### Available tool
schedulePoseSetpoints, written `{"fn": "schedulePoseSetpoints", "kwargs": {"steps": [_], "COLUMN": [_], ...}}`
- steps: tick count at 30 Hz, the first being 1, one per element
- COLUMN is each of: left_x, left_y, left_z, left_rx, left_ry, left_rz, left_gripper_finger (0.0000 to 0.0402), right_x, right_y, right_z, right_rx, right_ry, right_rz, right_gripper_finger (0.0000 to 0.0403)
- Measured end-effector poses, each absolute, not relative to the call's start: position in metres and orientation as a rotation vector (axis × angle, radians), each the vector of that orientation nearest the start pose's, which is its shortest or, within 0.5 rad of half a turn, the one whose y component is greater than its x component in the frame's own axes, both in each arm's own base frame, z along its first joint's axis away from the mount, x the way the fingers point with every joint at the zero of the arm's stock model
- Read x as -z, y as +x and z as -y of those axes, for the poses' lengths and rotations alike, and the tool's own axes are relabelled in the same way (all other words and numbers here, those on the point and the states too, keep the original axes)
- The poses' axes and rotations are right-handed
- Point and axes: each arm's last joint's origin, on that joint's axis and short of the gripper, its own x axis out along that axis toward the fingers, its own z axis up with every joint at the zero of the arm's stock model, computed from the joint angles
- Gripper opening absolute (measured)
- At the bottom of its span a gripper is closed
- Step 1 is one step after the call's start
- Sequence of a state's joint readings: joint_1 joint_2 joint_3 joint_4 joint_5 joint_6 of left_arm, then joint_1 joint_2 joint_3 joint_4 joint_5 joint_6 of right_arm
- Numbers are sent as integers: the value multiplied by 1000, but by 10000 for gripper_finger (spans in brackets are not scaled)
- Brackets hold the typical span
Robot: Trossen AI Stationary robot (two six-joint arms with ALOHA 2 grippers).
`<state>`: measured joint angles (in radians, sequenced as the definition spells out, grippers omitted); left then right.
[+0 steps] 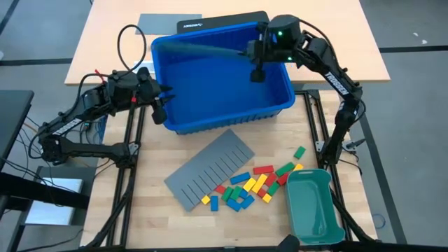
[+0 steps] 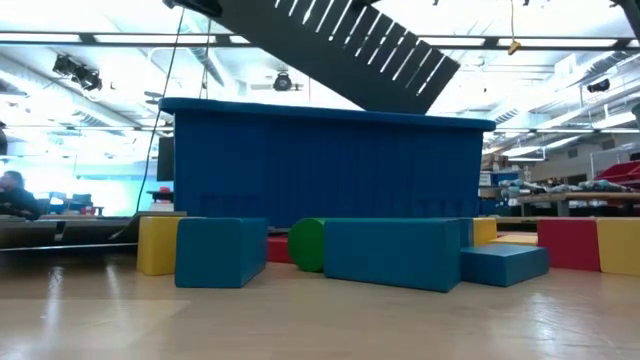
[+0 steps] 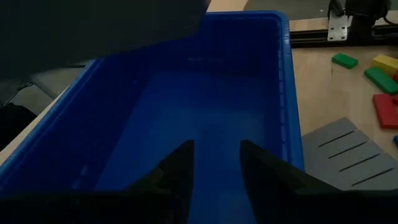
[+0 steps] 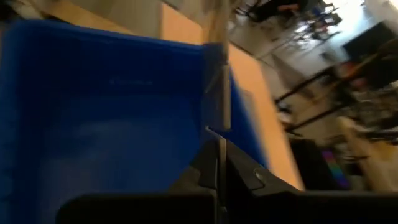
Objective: Sort Items/Unsort Items
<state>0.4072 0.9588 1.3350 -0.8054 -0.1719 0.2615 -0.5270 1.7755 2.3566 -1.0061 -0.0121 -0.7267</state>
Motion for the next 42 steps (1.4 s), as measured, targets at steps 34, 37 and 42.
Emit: {"fn": "schedulePoseSetpoints", "kwargs": {"steps": [34,37,42], "left_x": [-478,-474,-466], "left_y": [136,147,164], "left_z": [-60,-64,-73], "left_rx": [-573,-567,-587], "left_ry": [332,310,342], "left_rz": [-283,-308,-370], "left_gripper_finger": [203,228,259], "right_x": [-481,-481,-481], "right_y": [257,259,263], "right_z": [188,185,179], "right_rx": [105,91,63], "right_ry": [-414,-420,-433], "right_rz": [-767,-765,-765], "right_gripper_finger": [0,0,0]}}
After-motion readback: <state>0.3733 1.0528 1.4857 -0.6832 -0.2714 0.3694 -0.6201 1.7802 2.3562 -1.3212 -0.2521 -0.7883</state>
